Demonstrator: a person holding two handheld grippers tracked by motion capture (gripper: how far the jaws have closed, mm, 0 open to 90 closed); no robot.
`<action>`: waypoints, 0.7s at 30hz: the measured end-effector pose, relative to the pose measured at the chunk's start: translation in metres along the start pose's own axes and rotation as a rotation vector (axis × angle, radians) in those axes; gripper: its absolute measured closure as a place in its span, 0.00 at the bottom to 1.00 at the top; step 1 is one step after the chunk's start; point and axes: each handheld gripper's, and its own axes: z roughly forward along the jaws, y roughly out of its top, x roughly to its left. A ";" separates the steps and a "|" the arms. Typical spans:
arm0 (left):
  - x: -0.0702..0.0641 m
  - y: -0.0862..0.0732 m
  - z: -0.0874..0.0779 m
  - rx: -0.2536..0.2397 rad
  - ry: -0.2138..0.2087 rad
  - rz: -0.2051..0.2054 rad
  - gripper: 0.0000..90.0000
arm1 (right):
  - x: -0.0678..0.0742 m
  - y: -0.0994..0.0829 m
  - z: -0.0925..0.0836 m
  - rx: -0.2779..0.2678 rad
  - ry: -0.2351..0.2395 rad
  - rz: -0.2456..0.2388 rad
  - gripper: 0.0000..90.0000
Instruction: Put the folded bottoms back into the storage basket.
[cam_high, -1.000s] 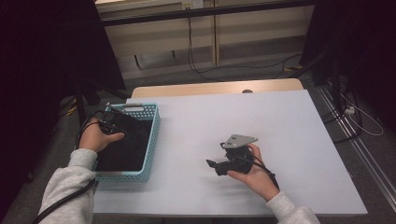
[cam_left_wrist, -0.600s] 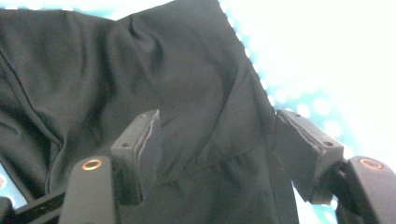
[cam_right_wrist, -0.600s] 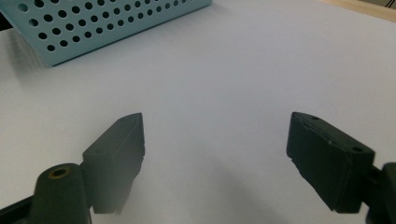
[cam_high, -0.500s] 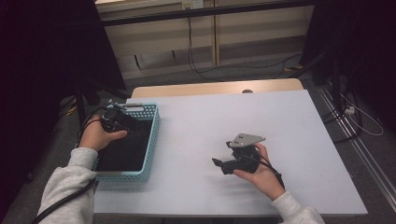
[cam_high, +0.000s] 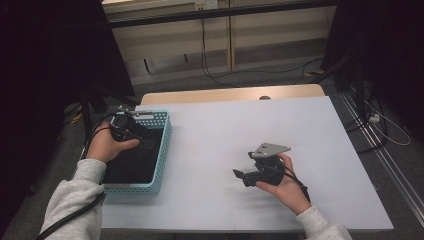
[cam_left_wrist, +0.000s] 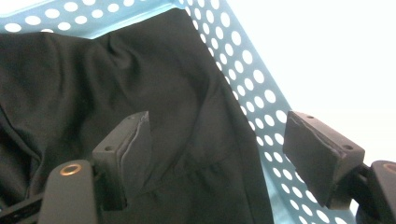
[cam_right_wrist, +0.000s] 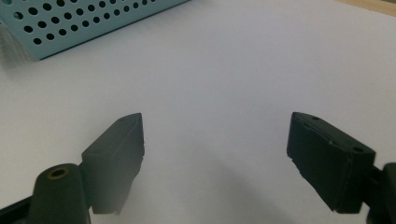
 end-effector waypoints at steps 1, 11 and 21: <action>-0.001 0.000 -0.001 -0.003 -0.001 0.001 0.26 | 0.000 0.000 -0.001 0.001 -0.002 -0.002 0.21; -0.010 0.005 -0.003 -0.014 -0.006 0.005 0.24 | -0.003 -0.005 -0.014 -0.012 -0.012 0.010 0.21; -0.019 0.008 0.001 -0.010 -0.032 0.025 0.22 | -0.008 -0.009 -0.021 -0.018 -0.026 0.018 0.21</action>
